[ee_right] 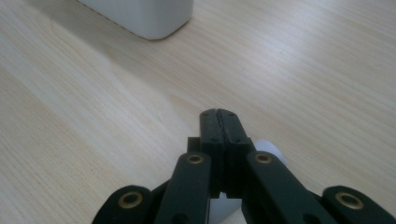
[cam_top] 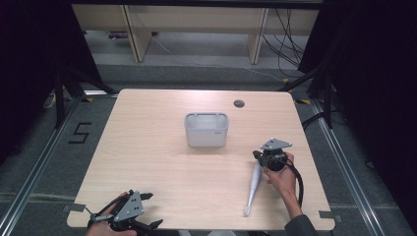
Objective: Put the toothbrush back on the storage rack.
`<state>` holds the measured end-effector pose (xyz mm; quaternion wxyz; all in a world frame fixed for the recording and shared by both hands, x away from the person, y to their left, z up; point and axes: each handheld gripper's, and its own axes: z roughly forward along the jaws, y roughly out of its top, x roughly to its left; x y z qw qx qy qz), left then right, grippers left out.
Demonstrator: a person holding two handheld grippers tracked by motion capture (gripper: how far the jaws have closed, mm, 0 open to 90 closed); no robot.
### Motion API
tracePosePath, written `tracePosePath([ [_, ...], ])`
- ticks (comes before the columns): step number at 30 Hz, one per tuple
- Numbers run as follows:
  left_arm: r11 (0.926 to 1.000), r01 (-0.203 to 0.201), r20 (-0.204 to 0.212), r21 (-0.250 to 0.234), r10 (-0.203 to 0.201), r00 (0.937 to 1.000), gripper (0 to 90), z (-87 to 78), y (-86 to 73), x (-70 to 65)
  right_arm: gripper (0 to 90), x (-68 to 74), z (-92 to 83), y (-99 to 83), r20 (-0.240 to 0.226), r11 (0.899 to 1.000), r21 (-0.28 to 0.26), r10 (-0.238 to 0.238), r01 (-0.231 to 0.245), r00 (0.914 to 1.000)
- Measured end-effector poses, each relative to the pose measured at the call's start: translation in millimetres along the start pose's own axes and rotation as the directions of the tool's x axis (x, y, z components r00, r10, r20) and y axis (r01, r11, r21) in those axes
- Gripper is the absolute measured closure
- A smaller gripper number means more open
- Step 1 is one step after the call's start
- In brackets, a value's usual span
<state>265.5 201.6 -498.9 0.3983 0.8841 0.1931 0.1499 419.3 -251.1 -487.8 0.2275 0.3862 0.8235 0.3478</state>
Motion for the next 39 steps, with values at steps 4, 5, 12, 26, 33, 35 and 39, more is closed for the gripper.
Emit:
tracePosePath([
  [4, 0.9995, 0.022, 0.003, -0.023, -0.022, 0.9997, 14.7, 2.0, -0.3, -1.3, 90.0, -0.7, 2.8, 0.3, 0.004, 0.999, 0.029, 0.035, -0.035, 0.9994],
  [5, 0.9999, -0.009, 0.007, 0.009, 0.009, 0.9999, 14.7, -0.1, 0.2, 1.0, 90.0, -0.7, 2.8, 0.3, 0.004, 0.999, 0.029, 0.035, -0.035, 0.9994],
  [12, 1.0, 0.004, 0.007, -0.004, -0.004, 1.0, 14.8, 0.6, -0.1, -0.3, 90.0, -2.0, 7.6, 1.5, 0.016, 0.998, 0.064, 0.011, -0.012, 0.9998],
  [26, 0.9994, 0.021, -0.003, -0.026, -0.022, 0.9998, 14.7, 1.7, -0.7, -1.0, 89.7, -5.4, 2.7, -6.3, 0.013, 0.994, 0.107, 0.034, -0.035, 0.9993],
  [33, 0.9999, 0.008, -0.004, -0.014, -0.008, 1.0, 14.7, 1.1, -0.7, 0.0, 88.6, -8.4, -6.3, -14.9, 0.017, 0.989, 0.136, 0.051, -0.053, 0.9986],
  [35, 0.9999, 0.007, 0.005, -0.008, -0.007, 1.0, 14.7, 0.4, -0.7, 0.0, 88.6, -8.6, -9.1, -16.9, 0.017, 0.988, 0.14, 0.057, -0.058, 0.9982],
  [39, 0.9996, 0.014, -0.002, -0.026, -0.014, 0.9999, 14.7, 1.1, -1.1, -0.2, 88.7, -6.7, -14.8, -19.8, 0.016, 0.989, 0.138, 0.054, -0.055, 0.9984],
])
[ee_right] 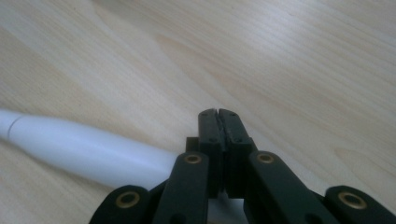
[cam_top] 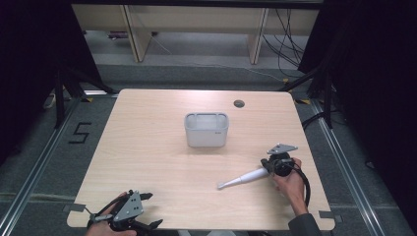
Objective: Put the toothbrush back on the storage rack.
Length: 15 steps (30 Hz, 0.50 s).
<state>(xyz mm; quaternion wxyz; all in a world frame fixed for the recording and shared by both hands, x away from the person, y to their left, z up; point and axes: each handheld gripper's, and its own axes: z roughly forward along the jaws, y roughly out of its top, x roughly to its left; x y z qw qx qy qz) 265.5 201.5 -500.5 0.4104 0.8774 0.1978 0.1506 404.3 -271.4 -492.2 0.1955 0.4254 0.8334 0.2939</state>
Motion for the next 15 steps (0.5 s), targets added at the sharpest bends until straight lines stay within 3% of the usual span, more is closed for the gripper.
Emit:
tracePosePath([
  [3, 0.9999, -0.001, 0.012, 0.015, 0.001, 0.9999, 14.7, -0.8, 0.1, 0.2, 88.7, 4.2, -4.0, -1.7, 0.005, 1.0, 0.02, 0.008, -0.009, 1.0],
  [6, 0.9999, -0.003, -0.005, 0.01, 0.003, 1.0, 14.7, -0.3, 0.3, 0.0, 88.7, 6.8, -7.0, -4.3, 0.035, 0.999, 0.039, -0.023, 0.022, 0.9991],
  [9, 0.9999, 0.0, 0.011, 0.016, 0.0, 0.9999, 14.7, -1.0, 0.3, 0.3, 88.7, 9.3, -10.3, -7.4, 0.036, 0.999, 0.041, -0.023, 0.021, 0.9991],
  [15, 1.0, 0.0, -0.002, -0.004, 0.0, 1.0, 14.7, -0.4, -0.1, -0.3, 88.3, 15.2, -15.6, -14.4, 0.025, 0.998, 0.061, -0.026, 0.025, 0.9993],
])
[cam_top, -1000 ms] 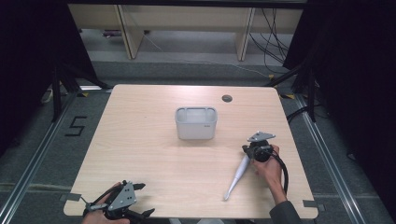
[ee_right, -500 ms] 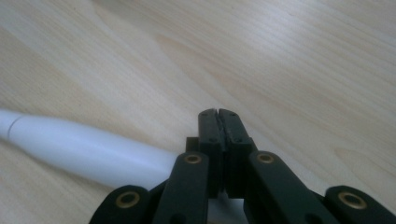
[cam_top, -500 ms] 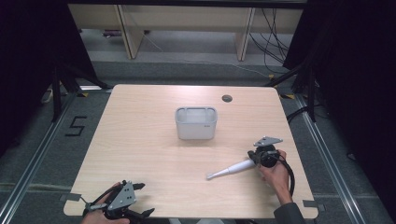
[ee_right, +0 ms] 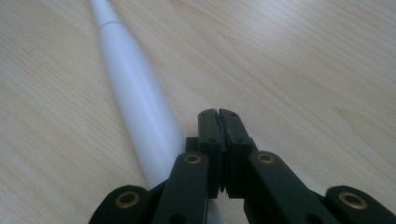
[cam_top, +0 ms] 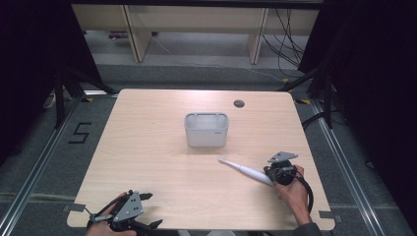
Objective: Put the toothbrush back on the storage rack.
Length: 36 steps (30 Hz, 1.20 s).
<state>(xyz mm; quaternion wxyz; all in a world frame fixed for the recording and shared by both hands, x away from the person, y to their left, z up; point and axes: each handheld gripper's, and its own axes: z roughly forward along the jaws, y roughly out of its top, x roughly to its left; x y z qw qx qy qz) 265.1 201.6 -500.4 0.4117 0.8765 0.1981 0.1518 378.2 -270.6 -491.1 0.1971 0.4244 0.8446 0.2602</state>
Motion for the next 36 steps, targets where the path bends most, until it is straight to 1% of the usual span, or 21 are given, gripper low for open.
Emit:
tracePosePath([
  [2, 0.9999, 0.011, 0.013, 0.005, -0.011, 0.9999, 14.7, -0.3, 0.8, -0.1, 87.6, 2.7, -2.4, -1.3, 0.012, 1.0, 0.013, -0.006, 0.006, 0.9999],
  [3, 0.9999, -0.004, 0.005, 0.012, 0.004, 1.0, 14.7, -0.7, 0.7, 0.3, 87.6, 2.9, -2.5, -2.1, 0.021, 1.0, 0.007, -0.024, 0.024, 0.9995],
  [4, 1.0, -0.003, 0.003, 0.007, 0.003, 1.0, 14.7, -0.3, 0.3, -0.1, 87.6, 4.1, -4.2, -2.3, 0.017, 1.0, 0.012, -0.022, 0.022, 0.9996],
  [5, 0.9998, -0.006, 0.003, 0.019, 0.006, 1.0, 14.7, -0.8, 0.7, 0.2, 87.6, 6.8, -5.2, -2.6, 0.012, 1.0, 0.012, -0.003, 0.003, 0.9999],
  [7, 0.9999, -0.003, 0.0, 0.012, 0.003, 1.0, 14.7, -0.3, 0.5, 0.4, 87.6, 8.6, -6.5, -3.9, 0.02, 0.999, 0.014, -0.04, 0.04, 0.999],
  [8, 0.9999, -0.003, 0.0, 0.011, 0.003, 1.0, 14.7, -0.4, 0.5, 0.3, 87.5, 10.7, -7.9, -3.9, 0.009, 0.999, 0.02, -0.031, 0.031, 0.9995],
  [11, 1.0, -0.003, -0.001, 0.008, 0.003, 1.0, 14.7, -0.6, 0.3, -0.2, 86.9, 14.6, -9.1, -5.6, 0.014, 0.998, 0.023, -0.061, 0.06, 0.9981],
  [12, 1.0, -0.002, 0.0, 0.003, 0.002, 1.0, 14.7, 0.0, 0.3, 0.2, 86.9, 15.5, -9.4, -6.0, 0.013, 0.998, 0.021, -0.059, 0.059, 0.9981],
  [13, 0.9998, -0.005, 0.011, 0.019, 0.005, 0.9999, 14.7, -1.2, 1.0, 0.9, 86.9, 16.0, -10.1, -6.3, 0.015, 0.998, 0.025, -0.06, 0.06, 0.9981],
  [16, 0.9999, -0.005, 0.0, 0.012, 0.005, 1.0, 14.7, -0.6, 0.5, 0.1, 86.9, 18.6, -11.4, -7.7, 0.008, 0.998, 0.025, -0.051, 0.051, 0.9987],
  [18, 0.9999, 0.008, 0.012, 0.008, -0.008, 0.9999, 14.7, -0.6, 0.9, 0.1, 86.0, 19.0, -12.0, -8.1, 0.005, 0.997, 0.028, -0.072, 0.072, 0.9974],
  [19, 0.9999, 0.009, 0.011, 0.006, -0.009, 0.9999, 14.7, -0.5, 1.0, -0.1, 85.7, 20.8, -12.0, -8.6, 0.005, 0.997, 0.029, -0.068, 0.068, 0.9976],
  [20, 0.9997, -0.009, 0.009, 0.023, 0.009, 0.9999, 14.7, -1.7, 1.4, 0.8, 85.5, 21.9, -12.5, -8.7, 0.011, 0.997, 0.032, -0.073, 0.072, 0.9973],
  [22, 0.9998, -0.008, 0.002, 0.018, 0.008, 1.0, 14.7, -1.3, 1.0, 0.2, 85.4, 25.5, -13.5, -8.6, 0.014, 0.997, 0.04, -0.072, 0.071, 0.9973],
  [24, 0.9999, 0.006, 0.011, 0.009, -0.006, 0.9999, 14.7, -0.5, 0.9, 0.0, 84.7, 25.7, -13.6, -8.3, 0.024, 0.995, 0.038, -0.098, 0.097, 0.9949],
  [26, 0.9997, -0.008, 0.009, 0.024, 0.008, 0.9999, 14.7, -1.7, 1.3, 0.6, 83.7, 26.8, -13.5, -8.7, 0.009, 0.996, 0.04, -0.086, 0.085, 0.9963],
  [27, 0.9998, -0.008, 0.0, 0.018, 0.008, 1.0, 14.7, -1.0, 0.9, 0.1, 83.4, 27.3, -14.2, -8.7, 0.002, 0.996, 0.04, -0.078, 0.078, 0.9969],
  [29, 1.0, -0.003, 0.002, 0.008, 0.003, 1.0, 14.7, 0.2, 0.3, 0.1, 82.9, 27.7, -13.5, -8.4, 0.0, 0.995, 0.048, -0.084, 0.084, 0.9964],
  [32, 0.9997, -0.009, 0.01, 0.023, 0.009, 0.9999, 14.7, -1.6, 1.3, 0.5, 82.1, 27.9, -12.4, -8.5, 0.001, 0.994, 0.055, -0.091, 0.091, 0.9958],
  [34, 0.9997, -0.007, 0.003, 0.025, 0.007, 1.0, 14.7, -1.7, 1.2, 0.3, 81.0, 28.3, -12.8, -8.2, 0.0, 0.995, 0.054, -0.088, 0.088, 0.9961],
  [36, 1.0, 0.009, 0.0, -0.004, -0.009, 1.0, 14.7, 0.7, 0.3, -0.5, 77.6, 26.9, -13.8, -7.1, 0.007, 0.995, 0.051, -0.084, 0.083, 0.9965],
])
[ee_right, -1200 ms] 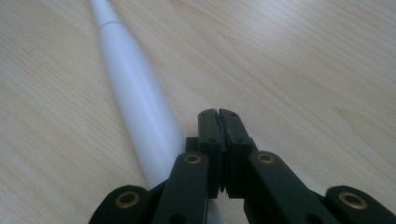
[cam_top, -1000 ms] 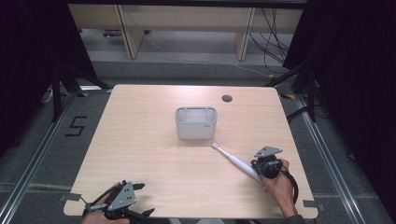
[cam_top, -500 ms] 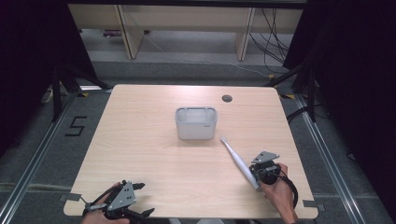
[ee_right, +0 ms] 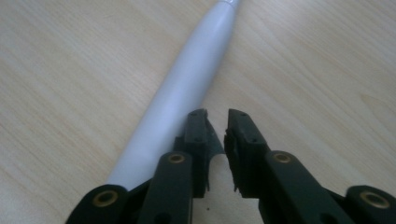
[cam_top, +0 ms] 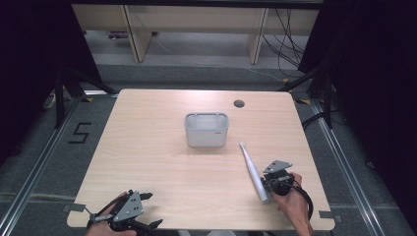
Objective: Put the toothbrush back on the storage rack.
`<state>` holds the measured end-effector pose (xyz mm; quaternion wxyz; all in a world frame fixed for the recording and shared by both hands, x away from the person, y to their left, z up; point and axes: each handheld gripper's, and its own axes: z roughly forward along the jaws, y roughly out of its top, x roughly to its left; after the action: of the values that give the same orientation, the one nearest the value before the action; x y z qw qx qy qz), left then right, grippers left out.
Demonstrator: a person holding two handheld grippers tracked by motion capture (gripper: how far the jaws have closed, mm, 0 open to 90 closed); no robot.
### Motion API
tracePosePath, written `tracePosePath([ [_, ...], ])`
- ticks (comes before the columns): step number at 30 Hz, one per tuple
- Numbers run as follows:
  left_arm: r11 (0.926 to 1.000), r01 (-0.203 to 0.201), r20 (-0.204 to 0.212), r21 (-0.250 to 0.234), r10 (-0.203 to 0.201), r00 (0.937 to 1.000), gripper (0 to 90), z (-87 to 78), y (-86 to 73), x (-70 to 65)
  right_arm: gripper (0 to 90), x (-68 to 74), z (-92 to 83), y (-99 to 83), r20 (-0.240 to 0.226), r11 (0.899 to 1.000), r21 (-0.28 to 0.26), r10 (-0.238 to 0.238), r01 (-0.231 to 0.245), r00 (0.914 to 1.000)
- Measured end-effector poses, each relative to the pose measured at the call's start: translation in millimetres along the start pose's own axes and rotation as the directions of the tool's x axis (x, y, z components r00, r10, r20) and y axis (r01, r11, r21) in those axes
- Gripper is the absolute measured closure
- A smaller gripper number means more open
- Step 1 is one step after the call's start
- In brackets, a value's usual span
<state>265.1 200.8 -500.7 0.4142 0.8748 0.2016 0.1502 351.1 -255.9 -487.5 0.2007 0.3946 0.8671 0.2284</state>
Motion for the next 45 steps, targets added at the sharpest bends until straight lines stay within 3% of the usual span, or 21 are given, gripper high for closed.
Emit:
tracePosePath([
  [3, 0.9994, -0.017, 0.009, 0.029, 0.016, 0.9998, 14.7, -1.6, 0.7, 0.9, 68.0, -4.9, -2.6, 0.8, 0.001, 0.999, -0.01, 0.042, -0.042, 0.9991],
  [6, 0.9998, -0.004, 0.008, 0.017, 0.004, 1.0, 14.7, -0.6, 1.4, 0.6, 56.0, -11.4, -6.5, 3.3, 0.009, 0.995, -0.011, 0.102, -0.102, 0.9948],
  [8, 1.0, 0.001, -0.001, 0.008, -0.001, 1.0, 14.7, 0.1, 0.6, -0.1, 49.5, -15.7, -9.1, 7.2, -0.015, 0.988, -0.014, 0.151, -0.152, 0.9884],
  [10, 0.9996, -0.012, 0.009, 0.024, 0.012, 0.9999, 14.7, -0.5, 0.4, 2.0, 38.8, -18.7, -10.0, 11.6, -0.037, 0.984, 0.006, 0.179, -0.179, 0.9831],
  [14, 0.9992, -0.02, 0.011, 0.033, 0.02, 0.9997, 14.7, -1.0, 0.4, 2.4, 30.8, -16.2, -9.6, 20.2, -0.069, 0.975, 0.055, 0.219, -0.215, 0.9734],
  [15, 0.9999, 0.002, 0.015, 0.015, -0.002, 0.9999, 14.7, 0.2, -0.1, 1.0, 32.5, -17.3, -8.4, 22.7, -0.08, 0.981, 0.05, 0.194, -0.19, 0.9778],
  [18, 0.9998, -0.007, -0.008, 0.02, 0.007, 0.9999, 14.7, -0.1, 0.2, 1.6, 31.5, -12.6, -7.6, 30.9, -0.084, 0.978, 0.072, 0.2, -0.194, 0.9762],
  [20, 1.0, 0.008, 0.005, -0.002, -0.008, 1.0, 14.7, 0.2, -0.3, 0.5, 31.4, -12.8, -4.8, 35.1, -0.089, 0.982, 0.079, 0.179, -0.172, 0.9799],
  [25, 0.9997, -0.009, 0.006, 0.024, 0.009, 0.9999, 14.7, -0.9, 0.2, 1.9, 30.9, -13.8, 2.7, 42.3, -0.07, 0.984, 0.103, 0.151, -0.144, 0.986],
  [28, 0.9998, 0.006, 0.006, 0.017, -0.006, 1.0, 14.7, -0.6, 0.0, 1.6, 31.0, -12.7, 5.3, 44.7, -0.079, 0.979, 0.117, 0.177, -0.168, 0.981],
  [29, 0.9999, 0.004, 0.004, 0.017, -0.004, 1.0, 14.7, -0.7, 0.1, 1.8, 31.5, -14.6, 5.4, 45.7, -0.081, 0.983, 0.116, 0.149, -0.139, 0.9856],
  [30, 0.9999, 0.006, 0.006, 0.016, -0.006, 1.0, 14.7, -0.8, 0.0, 1.4, 32.1, -14.3, 6.2, 46.4, -0.08, 0.983, 0.12, 0.149, -0.139, 0.9855],
  [31, 0.999, -0.022, 0.003, 0.039, 0.022, 0.9998, 14.7, -2.1, 0.3, 3.0, 32.7, -11.7, 6.4, 47.5, -0.084, 0.977, 0.134, 0.177, -0.165, 0.9806],
  [32, 0.999, -0.023, 0.003, 0.039, 0.022, 0.9997, 14.7, -2.1, 0.2, 2.9, 32.9, -14.3, 6.9, 48.4, -0.09, 0.983, 0.129, 0.141, -0.129, 0.9859],
  [36, 0.9998, -0.011, -0.015, 0.019, 0.011, 0.9998, 14.7, -0.4, -0.2, 2.0, 34.1, -12.6, 10.9, 53.4, -0.092, 0.979, 0.16, 0.144, -0.128, 0.9853],
  [38, 0.9996, -0.007, 0.008, 0.026, 0.007, 0.9999, 14.7, -1.6, -0.2, 2.2, 36.0, -12.5, 13.4, 55.7, -0.099, 0.977, 0.173, 0.142, -0.124, 0.9848],
  [40, 0.9999, 0.004, 0.005, 0.016, -0.004, 1.0, 14.7, -0.9, 0.0, 1.7, 37.5, -12.9, 15.9, 57.9, -0.094, 0.978, 0.177, 0.127, -0.108, 0.9875],
  [44, 0.9994, -0.021, -0.015, 0.028, 0.022, 0.9996, 14.7, -1.0, -0.2, 2.7, 40.0, -12.7, 18.9, 60.6, -0.092, 0.976, 0.194, 0.12, -0.1, 0.9885],
  [45, 0.9999, 0.002, 0.001, 0.015, -0.002, 1.0, 14.7, -0.9, -0.1, 1.5, 41.2, -13.5, 20.4, 61.1, -0.092, 0.978, 0.19, 0.105, -0.086, 0.9902],
])
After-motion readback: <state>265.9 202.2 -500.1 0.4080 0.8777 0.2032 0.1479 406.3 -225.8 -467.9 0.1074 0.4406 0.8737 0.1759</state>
